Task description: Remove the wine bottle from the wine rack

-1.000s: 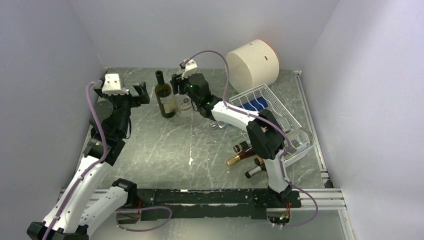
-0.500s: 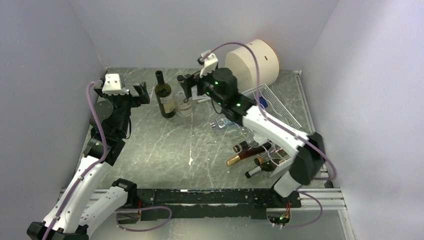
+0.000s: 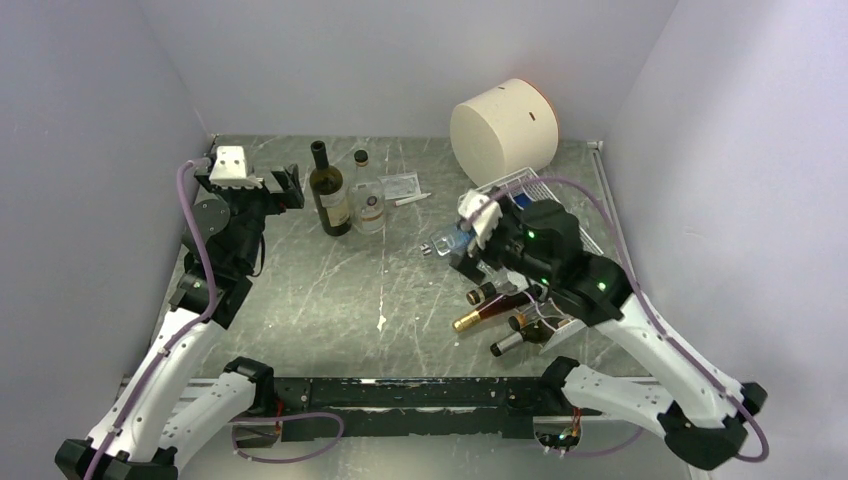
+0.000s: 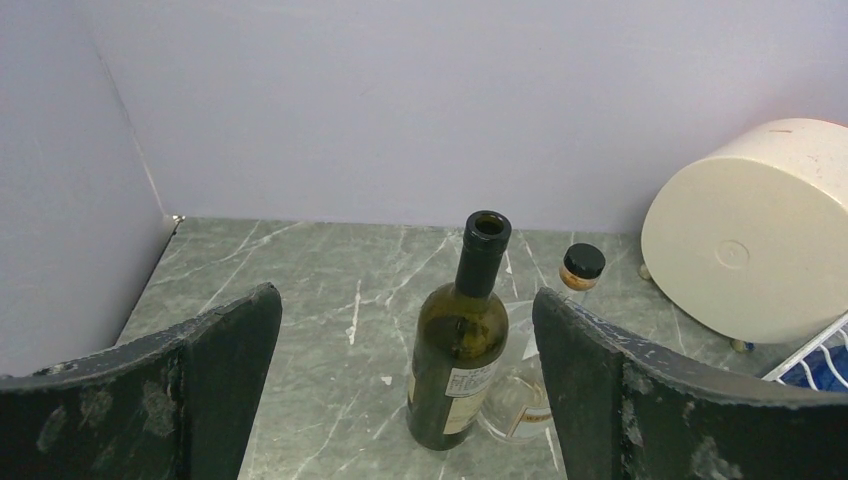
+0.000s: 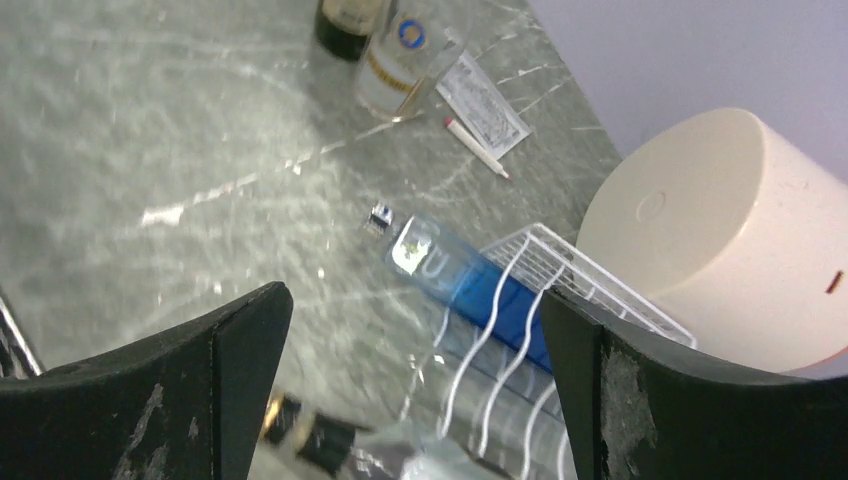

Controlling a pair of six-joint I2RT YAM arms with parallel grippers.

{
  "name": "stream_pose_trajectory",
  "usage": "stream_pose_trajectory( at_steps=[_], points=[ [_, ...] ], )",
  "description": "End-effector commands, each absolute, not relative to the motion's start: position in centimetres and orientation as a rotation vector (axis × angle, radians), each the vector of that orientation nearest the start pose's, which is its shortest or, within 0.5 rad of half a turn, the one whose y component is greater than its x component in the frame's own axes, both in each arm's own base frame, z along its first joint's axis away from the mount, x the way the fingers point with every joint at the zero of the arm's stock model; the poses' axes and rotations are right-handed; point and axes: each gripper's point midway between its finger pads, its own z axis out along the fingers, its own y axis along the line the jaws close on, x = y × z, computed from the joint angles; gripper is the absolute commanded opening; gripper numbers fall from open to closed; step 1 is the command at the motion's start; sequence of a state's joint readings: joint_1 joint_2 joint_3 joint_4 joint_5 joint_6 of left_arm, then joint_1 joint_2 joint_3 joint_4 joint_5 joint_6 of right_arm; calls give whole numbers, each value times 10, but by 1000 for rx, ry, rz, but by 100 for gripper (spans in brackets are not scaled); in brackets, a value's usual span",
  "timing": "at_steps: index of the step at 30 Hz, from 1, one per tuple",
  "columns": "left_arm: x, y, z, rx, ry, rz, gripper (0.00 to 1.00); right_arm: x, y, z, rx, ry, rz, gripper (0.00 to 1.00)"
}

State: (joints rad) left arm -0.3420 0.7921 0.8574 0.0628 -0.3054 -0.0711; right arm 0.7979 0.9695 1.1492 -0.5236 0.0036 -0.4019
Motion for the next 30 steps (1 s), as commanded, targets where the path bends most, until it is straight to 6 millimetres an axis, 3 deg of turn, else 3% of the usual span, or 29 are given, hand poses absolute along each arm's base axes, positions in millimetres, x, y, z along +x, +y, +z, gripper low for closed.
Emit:
stream_pose_trajectory(
  at_steps=[1,9,17,30],
  points=[
    [316,-64,385,-57,1408,-156,99,198,190,286,-1408,1522,186,100],
    [319,-63,382,-65,1419,-145,99,185,160,245,-1653,1656,70,100],
    [316,-64,385,-69,1413,-161,99,184,166,221,-1795,1631,74,100],
    [310,-65,392,-69,1391,-182,99,185,157,175,-2093,1654,-118,91]
  ],
)
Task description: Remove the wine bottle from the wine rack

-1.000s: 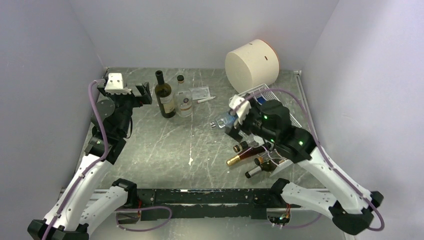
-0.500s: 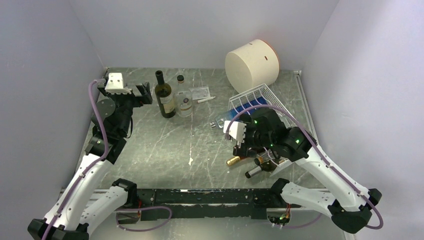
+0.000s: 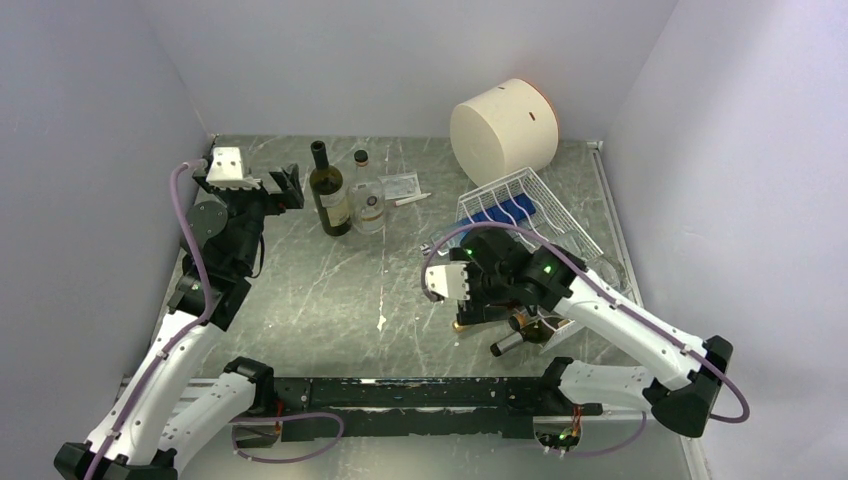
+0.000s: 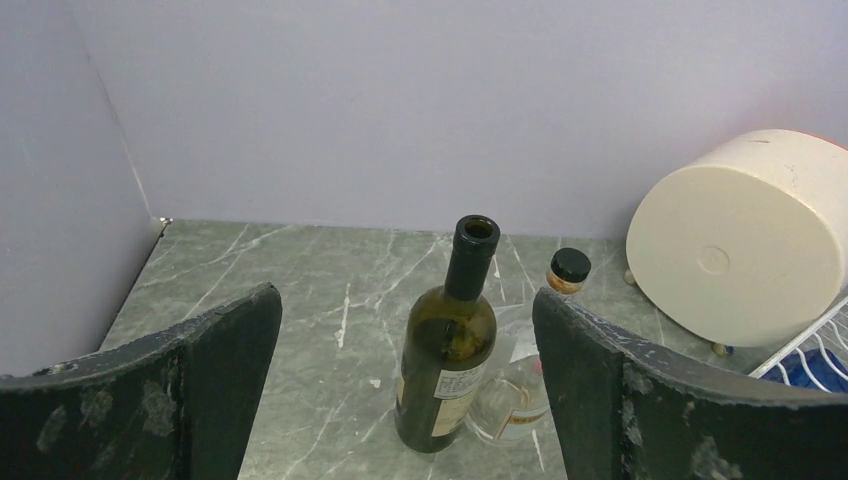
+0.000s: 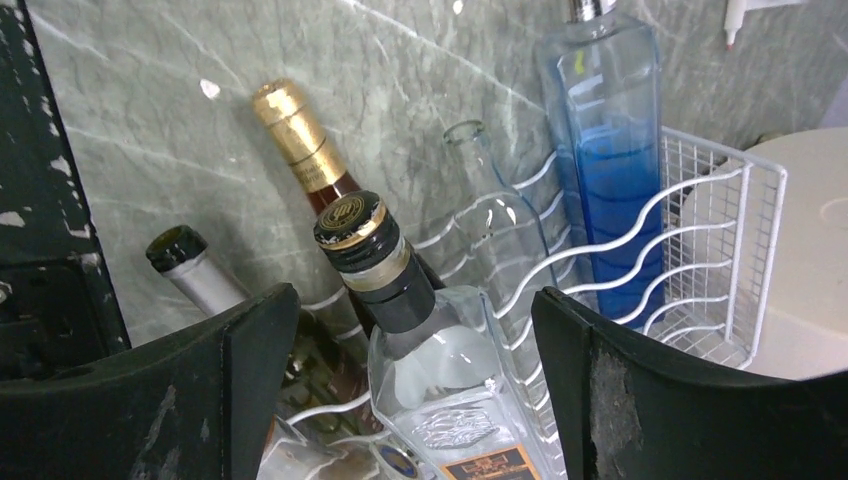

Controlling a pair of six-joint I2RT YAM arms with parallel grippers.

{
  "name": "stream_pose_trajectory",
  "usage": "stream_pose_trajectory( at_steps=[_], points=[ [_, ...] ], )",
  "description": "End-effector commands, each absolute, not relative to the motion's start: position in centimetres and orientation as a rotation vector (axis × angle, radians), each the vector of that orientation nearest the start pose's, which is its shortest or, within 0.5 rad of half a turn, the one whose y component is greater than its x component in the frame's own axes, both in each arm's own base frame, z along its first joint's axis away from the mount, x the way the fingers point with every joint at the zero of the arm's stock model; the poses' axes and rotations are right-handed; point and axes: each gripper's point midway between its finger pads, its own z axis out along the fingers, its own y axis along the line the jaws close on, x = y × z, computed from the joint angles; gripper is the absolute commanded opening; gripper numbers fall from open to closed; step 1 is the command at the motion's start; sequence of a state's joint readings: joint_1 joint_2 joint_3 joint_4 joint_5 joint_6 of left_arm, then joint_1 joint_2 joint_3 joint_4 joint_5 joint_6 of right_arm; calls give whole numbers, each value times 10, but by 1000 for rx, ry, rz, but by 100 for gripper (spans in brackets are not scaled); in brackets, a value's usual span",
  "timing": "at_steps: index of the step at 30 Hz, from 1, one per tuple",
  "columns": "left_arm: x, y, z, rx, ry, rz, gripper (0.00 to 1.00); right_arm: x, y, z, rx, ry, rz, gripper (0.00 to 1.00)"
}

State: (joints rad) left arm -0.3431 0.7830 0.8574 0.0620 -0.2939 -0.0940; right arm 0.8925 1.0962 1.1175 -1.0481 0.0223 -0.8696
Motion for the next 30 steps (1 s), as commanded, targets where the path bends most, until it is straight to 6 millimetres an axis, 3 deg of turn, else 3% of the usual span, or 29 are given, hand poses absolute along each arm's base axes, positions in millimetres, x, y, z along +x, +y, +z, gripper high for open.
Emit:
stream_pose_trajectory(
  at_steps=[1,11,18,30],
  points=[
    [310,-66,393,-65,1389,-186,99,187,156,172,-2109,1649,-141,90],
    [307,-64,395,-77,1375,-189,100,208,147,149,-2223,1510,-495,87],
    [309,-64,393,-73,1384,-184,100,219,161,145,-2251,1401,-569,81],
    [310,-66,392,-66,1390,-184,100,215,148,131,-2318,1421,-615,69]
  ],
)
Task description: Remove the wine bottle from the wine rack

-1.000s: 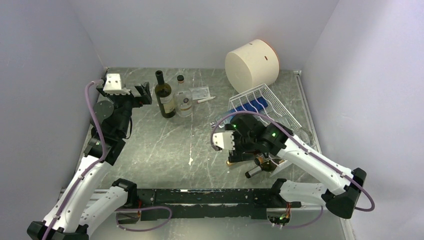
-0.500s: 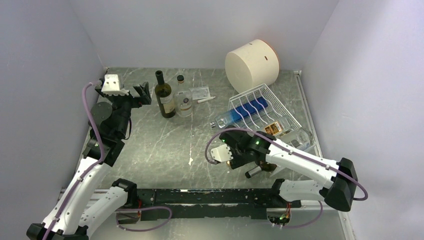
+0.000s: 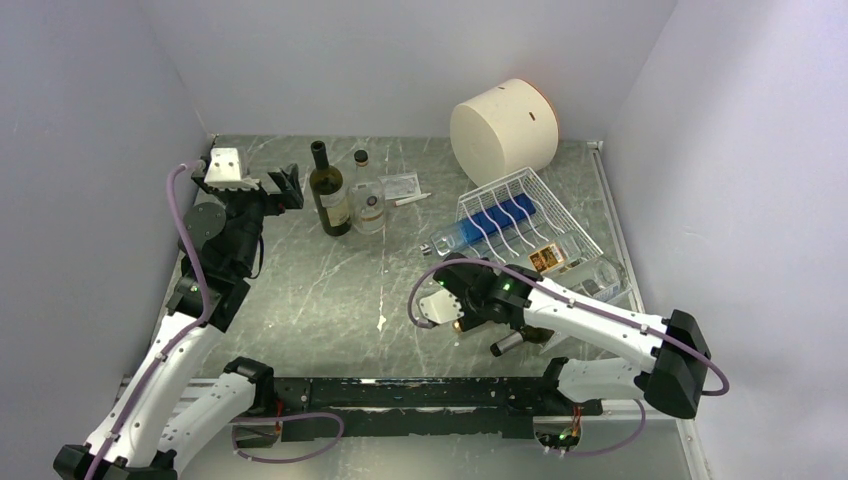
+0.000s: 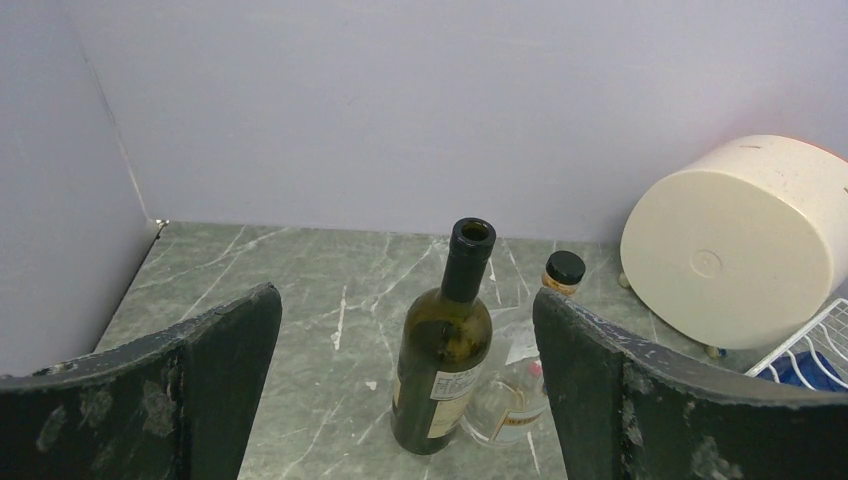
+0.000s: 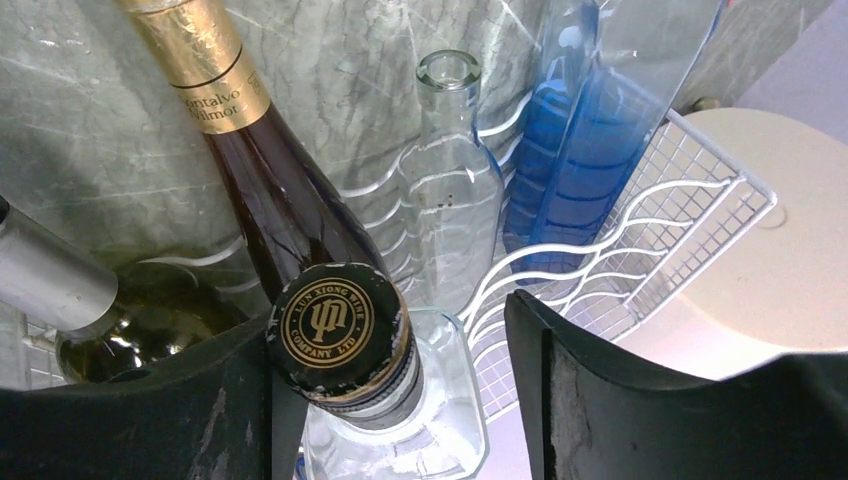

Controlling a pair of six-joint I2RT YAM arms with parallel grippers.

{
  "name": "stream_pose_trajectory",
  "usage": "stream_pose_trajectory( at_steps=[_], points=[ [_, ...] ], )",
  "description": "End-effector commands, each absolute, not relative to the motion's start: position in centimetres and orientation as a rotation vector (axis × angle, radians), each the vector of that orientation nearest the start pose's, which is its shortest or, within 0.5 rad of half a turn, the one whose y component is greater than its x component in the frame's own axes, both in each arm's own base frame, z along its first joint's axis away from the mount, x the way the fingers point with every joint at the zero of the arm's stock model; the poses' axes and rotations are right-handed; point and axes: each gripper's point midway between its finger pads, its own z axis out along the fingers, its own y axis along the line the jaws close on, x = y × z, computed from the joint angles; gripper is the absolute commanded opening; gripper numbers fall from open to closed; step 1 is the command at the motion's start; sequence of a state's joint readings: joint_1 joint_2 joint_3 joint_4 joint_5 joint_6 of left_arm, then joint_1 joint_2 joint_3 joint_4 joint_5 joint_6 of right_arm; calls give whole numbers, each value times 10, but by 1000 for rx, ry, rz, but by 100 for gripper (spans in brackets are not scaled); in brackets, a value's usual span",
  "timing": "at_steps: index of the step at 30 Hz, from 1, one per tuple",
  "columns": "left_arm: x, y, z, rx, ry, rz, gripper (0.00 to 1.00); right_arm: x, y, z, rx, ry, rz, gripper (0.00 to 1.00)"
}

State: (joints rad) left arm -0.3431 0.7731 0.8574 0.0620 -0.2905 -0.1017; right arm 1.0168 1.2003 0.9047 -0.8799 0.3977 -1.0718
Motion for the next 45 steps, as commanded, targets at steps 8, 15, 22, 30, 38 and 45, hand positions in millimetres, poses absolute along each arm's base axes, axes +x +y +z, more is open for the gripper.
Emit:
stream_pose_trajectory(
  at_steps=[8,15,22,30,38,45],
  points=[
    [313,-66,389,-66,1397,-176,100,216,152,138,-2287,1420,-593,53],
    [314,-67,386,-63,1405,-179,100,215,164,162,-2155,1418,-498,34],
    [318,-70,383,-56,1419,-189,98,219,158,188,-1944,1507,-515,12],
    [321,-72,379,-52,1432,-189,98,224,164,244,-1631,1509,-422,0],
    [323,-73,375,-48,1445,-187,98,234,169,315,-1291,1486,-341,0],
    [323,-73,375,-51,1443,-182,98,236,172,364,-1054,1468,-228,0]
  ],
)
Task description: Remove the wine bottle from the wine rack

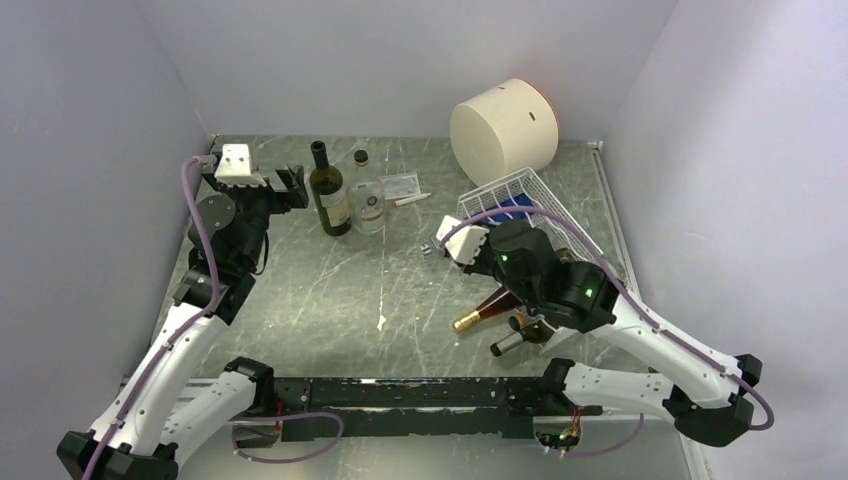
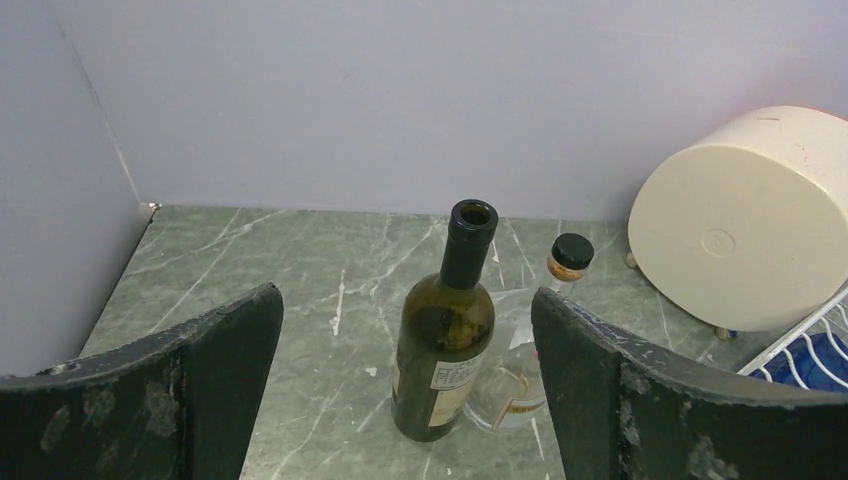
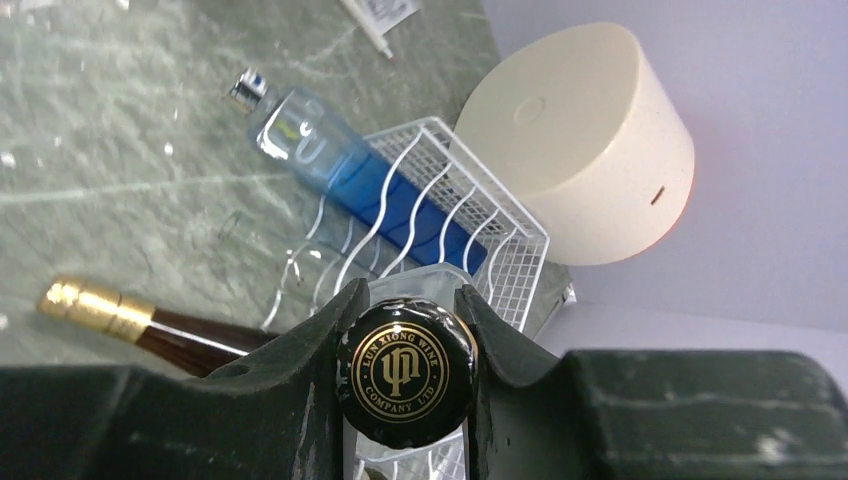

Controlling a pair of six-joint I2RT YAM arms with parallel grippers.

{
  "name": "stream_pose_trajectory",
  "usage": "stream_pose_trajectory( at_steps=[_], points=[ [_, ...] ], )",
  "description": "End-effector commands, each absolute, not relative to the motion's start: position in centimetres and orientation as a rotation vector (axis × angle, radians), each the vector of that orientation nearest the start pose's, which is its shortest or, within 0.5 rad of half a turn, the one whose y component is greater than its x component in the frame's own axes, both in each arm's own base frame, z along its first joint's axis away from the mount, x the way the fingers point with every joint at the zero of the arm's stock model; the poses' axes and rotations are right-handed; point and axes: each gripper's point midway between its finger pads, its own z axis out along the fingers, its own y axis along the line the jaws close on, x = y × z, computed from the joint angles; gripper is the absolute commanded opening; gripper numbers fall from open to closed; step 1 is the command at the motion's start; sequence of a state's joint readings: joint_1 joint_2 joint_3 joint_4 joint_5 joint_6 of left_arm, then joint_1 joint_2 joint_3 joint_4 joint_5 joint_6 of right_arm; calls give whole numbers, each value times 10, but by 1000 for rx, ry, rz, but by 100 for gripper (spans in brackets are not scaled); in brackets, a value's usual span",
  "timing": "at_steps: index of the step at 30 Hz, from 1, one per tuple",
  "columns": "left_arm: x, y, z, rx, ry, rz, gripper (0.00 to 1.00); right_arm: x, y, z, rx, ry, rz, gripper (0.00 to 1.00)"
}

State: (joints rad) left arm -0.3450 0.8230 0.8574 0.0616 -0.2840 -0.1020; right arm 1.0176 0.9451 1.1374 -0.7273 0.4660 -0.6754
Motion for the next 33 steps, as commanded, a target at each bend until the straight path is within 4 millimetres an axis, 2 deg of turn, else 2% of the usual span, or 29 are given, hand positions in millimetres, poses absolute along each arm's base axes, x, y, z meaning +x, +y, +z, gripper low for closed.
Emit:
stream_pose_trajectory(
  at_steps=[1,5,9,18,20,23,26,33],
  points=[
    [323,-74,374,-49,1443,-183,98,238,173,371,-1015,1462,-213,0],
    [324,-70,372,-62,1448,-157,98,248,185,398,-871,1436,-164,0],
    [322,-69,374,-59,1440,-155,98,268,198,424,-675,1436,-140,0],
    [322,-65,375,-67,1439,-133,98,301,261,471,-405,1369,95,0],
    [321,-64,376,-67,1433,-132,99,308,273,471,-348,1363,145,0],
    [321,-63,377,-71,1430,-126,99,324,294,459,-301,1385,192,0],
    [321,-62,377,-72,1428,-124,99,346,308,438,-248,1439,220,0],
    [319,-64,380,-64,1422,-131,99,383,294,392,7,1525,240,0]
  ],
)
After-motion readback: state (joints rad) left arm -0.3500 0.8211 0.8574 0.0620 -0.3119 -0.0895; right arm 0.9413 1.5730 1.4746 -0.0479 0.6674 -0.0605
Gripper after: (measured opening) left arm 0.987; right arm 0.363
